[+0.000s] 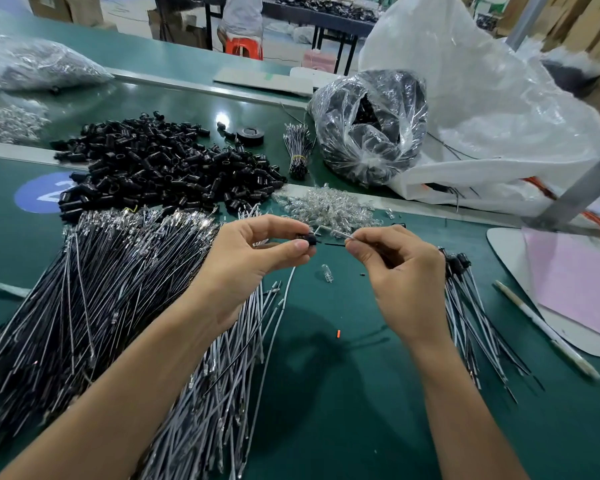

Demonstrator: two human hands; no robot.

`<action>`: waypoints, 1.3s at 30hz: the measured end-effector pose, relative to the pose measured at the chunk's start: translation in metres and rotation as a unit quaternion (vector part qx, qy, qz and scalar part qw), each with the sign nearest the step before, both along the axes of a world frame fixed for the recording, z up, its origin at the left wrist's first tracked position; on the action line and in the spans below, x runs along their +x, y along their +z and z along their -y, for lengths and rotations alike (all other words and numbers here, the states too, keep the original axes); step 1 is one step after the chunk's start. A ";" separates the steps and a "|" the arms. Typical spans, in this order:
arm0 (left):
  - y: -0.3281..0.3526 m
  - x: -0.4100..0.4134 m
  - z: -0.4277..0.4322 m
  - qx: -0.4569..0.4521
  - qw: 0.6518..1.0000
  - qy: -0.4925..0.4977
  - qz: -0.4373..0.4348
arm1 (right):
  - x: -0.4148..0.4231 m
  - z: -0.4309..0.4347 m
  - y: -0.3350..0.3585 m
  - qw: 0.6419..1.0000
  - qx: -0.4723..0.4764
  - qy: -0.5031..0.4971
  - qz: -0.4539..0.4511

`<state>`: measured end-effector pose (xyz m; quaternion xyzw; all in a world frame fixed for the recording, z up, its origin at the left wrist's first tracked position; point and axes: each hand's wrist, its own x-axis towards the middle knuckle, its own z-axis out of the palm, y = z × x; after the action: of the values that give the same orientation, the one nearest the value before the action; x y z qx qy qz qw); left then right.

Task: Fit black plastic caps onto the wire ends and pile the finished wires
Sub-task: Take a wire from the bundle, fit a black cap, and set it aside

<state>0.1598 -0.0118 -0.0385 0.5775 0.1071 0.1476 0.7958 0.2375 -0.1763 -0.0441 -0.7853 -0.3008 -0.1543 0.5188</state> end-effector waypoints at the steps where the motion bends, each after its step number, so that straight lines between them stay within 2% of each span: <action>1: 0.000 0.000 0.000 0.000 1.000 0.001 0.003 | 0.000 0.000 0.000 1.000 0.001 0.001 -0.001; 7: -0.001 0.000 0.000 -0.003 1.000 0.001 0.008 | -0.001 -0.002 0.002 0.999 0.036 -0.001 -0.018; 18: -0.001 0.000 -0.001 -0.025 0.999 -0.003 0.023 | -0.001 -0.001 0.001 1.000 0.025 -0.010 -0.015; 33: -0.001 -0.001 0.000 -0.014 1.000 0.003 0.026 | -0.002 -0.001 0.002 1.000 0.010 -0.008 0.001; 39: -0.001 -0.001 -0.001 0.017 1.000 0.000 0.016 | -0.003 -0.001 0.001 1.000 0.010 0.002 -0.012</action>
<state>0.1588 -0.0113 -0.0395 0.5881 0.0918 0.1588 0.7877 0.2347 -0.1752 -0.0430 -0.7812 -0.2943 -0.1471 0.5305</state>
